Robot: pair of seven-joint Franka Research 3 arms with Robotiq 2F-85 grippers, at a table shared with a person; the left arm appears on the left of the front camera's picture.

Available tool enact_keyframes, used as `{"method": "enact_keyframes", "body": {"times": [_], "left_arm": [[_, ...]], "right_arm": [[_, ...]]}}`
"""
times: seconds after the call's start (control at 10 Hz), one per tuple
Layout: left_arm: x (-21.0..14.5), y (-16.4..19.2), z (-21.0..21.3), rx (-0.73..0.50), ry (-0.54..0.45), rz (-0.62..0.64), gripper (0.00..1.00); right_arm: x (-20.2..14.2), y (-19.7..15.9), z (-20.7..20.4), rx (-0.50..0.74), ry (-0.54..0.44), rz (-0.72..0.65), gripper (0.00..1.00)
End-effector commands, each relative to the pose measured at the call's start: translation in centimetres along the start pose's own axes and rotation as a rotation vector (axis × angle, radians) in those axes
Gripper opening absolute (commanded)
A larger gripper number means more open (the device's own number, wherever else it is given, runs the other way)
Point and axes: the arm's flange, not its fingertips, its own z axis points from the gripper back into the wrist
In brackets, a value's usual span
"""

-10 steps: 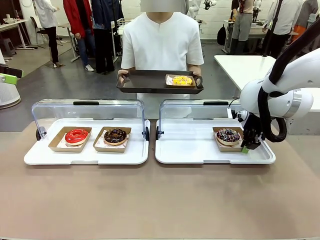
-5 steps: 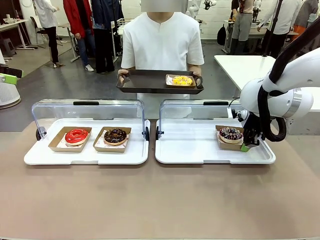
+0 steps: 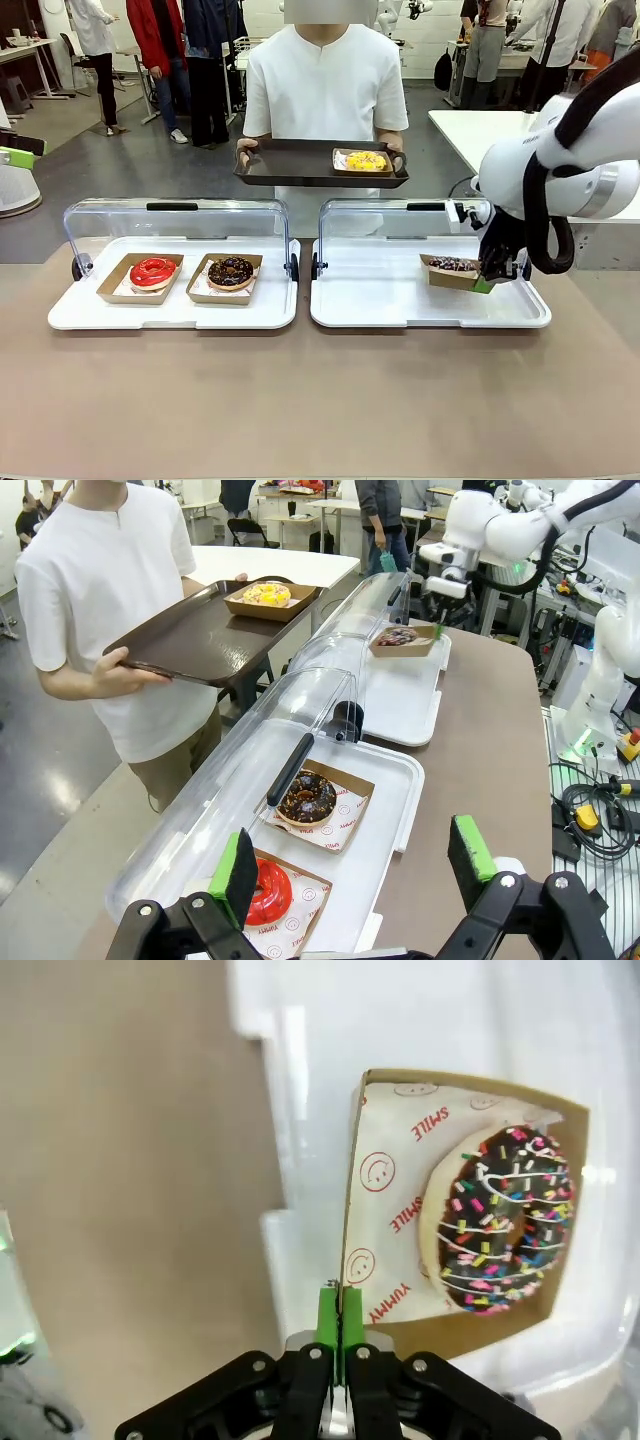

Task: Provide the desired donut to the person.
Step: Pick up and lift the Paper togo box containing the Donut pointed at by the person.

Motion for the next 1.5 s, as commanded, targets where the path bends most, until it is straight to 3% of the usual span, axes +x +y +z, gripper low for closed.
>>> {"method": "enact_keyframes", "body": {"times": [0.0, 0.3, 0.7, 1.0, 1.3, 1.4], "left_arm": [[0.1, -0.1, 0.1, 0.001, -0.010, -0.002, 1.00], [0.1, -0.1, 0.1, 0.001, -0.010, -0.002, 1.00], [0.1, -0.1, 0.1, 0.001, -0.010, -0.002, 1.00], [0.1, -0.1, 0.1, 0.001, -0.010, -0.002, 1.00], [0.1, -0.1, 0.1, 0.001, -0.010, -0.002, 1.00], [0.1, -0.1, 0.1, 0.001, -0.010, -0.002, 1.00]], "right_arm": [[2.2, 4.1, 4.6, 0.072, 0.045, 0.008, 0.00], [5.2, 8.8, 10.1, 0.153, 0.089, 0.021, 0.00], [9.2, 12.8, 17.5, 0.116, 0.168, 0.005, 0.00], [11.7, 12.5, 23.0, 0.061, 0.198, -0.035, 0.00], [12.4, 10.9, 24.3, 0.071, 0.146, 0.045, 0.00], [11.8, 12.3, 24.3, 0.052, 0.160, -0.011, 0.00]]}}
